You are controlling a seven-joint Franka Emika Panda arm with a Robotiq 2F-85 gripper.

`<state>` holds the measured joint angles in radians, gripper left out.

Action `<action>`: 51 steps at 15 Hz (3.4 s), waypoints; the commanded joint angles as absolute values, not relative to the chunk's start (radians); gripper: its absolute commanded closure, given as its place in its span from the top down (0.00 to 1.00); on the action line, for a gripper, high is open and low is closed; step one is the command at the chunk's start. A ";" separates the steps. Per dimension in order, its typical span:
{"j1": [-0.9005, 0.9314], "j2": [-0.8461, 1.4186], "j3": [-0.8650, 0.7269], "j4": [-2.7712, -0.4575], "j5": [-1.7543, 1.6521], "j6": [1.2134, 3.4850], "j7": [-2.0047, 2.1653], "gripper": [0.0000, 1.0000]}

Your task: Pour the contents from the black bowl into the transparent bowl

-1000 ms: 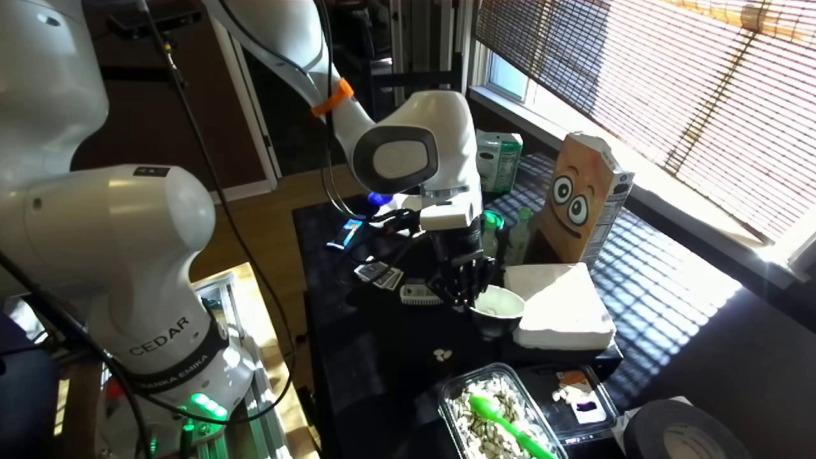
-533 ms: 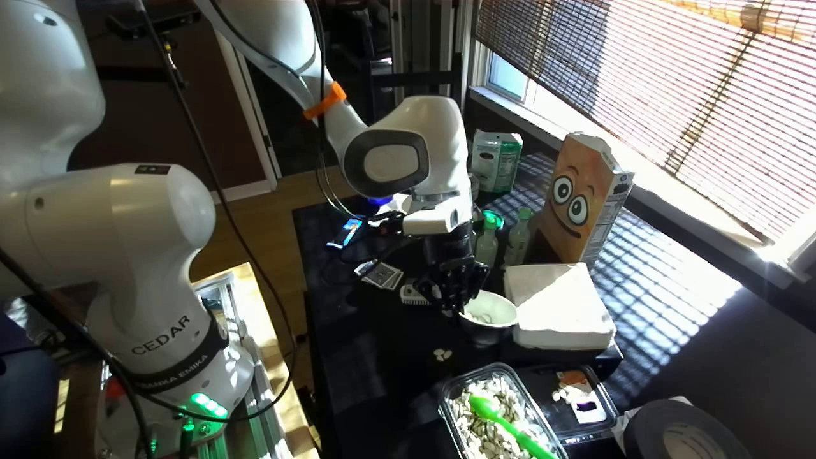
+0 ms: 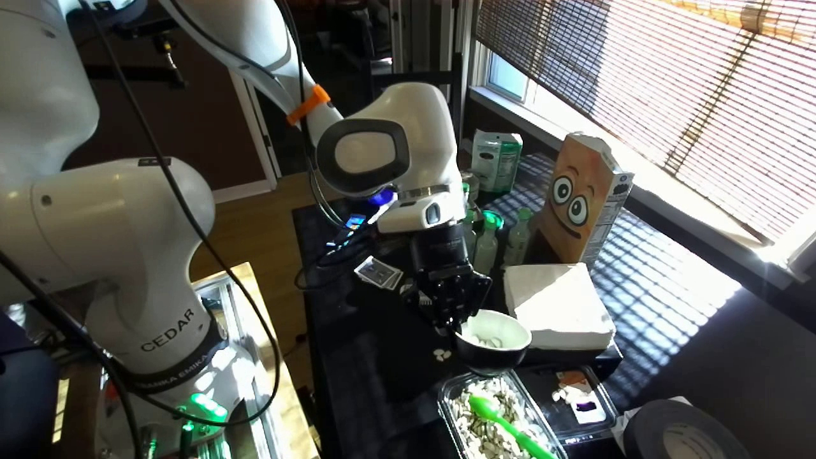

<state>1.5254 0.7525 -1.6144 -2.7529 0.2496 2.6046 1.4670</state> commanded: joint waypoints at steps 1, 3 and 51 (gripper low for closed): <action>1.561 0.924 -1.594 -2.749 0.223 2.493 1.496 0.02; 1.551 0.979 -1.553 -2.723 0.207 2.423 1.507 0.02; 0.996 1.248 -1.099 -2.221 -0.661 2.013 1.208 0.02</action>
